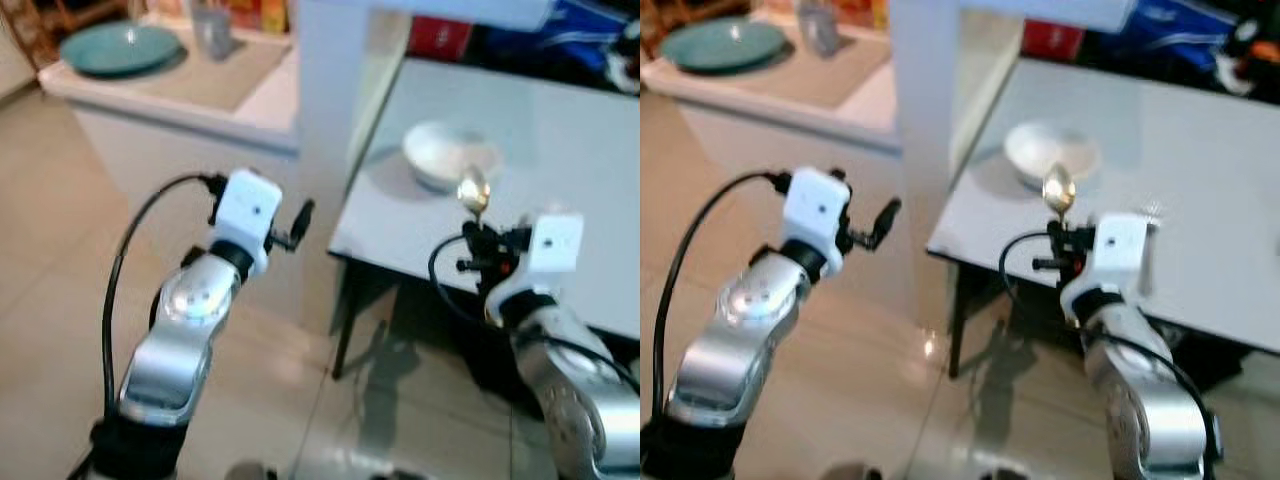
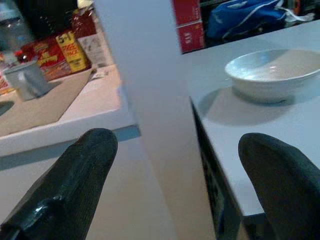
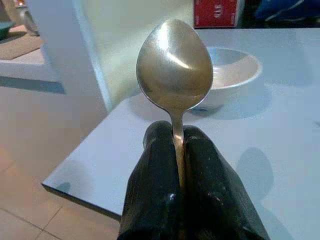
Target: Setting the table
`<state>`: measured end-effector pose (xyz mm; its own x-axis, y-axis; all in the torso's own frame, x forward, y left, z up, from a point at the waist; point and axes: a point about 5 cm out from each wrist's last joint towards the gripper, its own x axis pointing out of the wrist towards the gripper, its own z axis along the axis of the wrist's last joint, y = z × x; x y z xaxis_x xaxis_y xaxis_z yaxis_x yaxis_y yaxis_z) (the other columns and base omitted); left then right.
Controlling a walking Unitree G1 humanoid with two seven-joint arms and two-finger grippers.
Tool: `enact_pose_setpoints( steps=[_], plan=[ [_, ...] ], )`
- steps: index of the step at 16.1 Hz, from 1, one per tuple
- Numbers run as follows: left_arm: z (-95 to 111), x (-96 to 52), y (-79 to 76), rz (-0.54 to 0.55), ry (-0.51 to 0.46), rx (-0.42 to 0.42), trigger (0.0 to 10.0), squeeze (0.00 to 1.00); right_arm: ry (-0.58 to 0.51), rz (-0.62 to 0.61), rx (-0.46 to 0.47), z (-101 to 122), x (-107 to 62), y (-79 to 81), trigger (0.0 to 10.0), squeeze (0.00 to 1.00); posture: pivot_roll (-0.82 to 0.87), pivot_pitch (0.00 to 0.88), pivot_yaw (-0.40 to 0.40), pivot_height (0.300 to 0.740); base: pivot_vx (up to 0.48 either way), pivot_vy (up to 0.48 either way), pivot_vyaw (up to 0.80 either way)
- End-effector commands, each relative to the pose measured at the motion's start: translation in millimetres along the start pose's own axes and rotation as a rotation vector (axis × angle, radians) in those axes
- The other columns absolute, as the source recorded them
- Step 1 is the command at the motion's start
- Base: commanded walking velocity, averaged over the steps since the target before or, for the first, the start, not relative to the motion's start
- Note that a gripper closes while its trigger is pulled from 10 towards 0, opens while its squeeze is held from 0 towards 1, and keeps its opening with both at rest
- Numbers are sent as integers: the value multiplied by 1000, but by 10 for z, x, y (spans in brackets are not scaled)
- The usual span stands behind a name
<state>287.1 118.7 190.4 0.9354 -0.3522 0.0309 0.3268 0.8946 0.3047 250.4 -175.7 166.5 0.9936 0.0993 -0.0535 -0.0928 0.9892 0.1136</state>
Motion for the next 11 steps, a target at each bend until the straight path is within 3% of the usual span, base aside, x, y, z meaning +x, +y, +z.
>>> enact_pose_setpoints(
  steps=[1,10,11],
  plan=[
    [-18,1,13,13,9,26,10000,0,-16,-4,1,40,9,11,10000,0,59,84,3,740,0,0,0],
    [-7,25,34,34,3,11,10000,0,-29,-34,3,63,28,1,10000,0,61,89,4,740,0,-461,0],
    [-15,38,56,64,4,-21,10000,0,-28,-21,0,64,38,27,10000,0,58,93,3,740,0,0,0]
  ],
)
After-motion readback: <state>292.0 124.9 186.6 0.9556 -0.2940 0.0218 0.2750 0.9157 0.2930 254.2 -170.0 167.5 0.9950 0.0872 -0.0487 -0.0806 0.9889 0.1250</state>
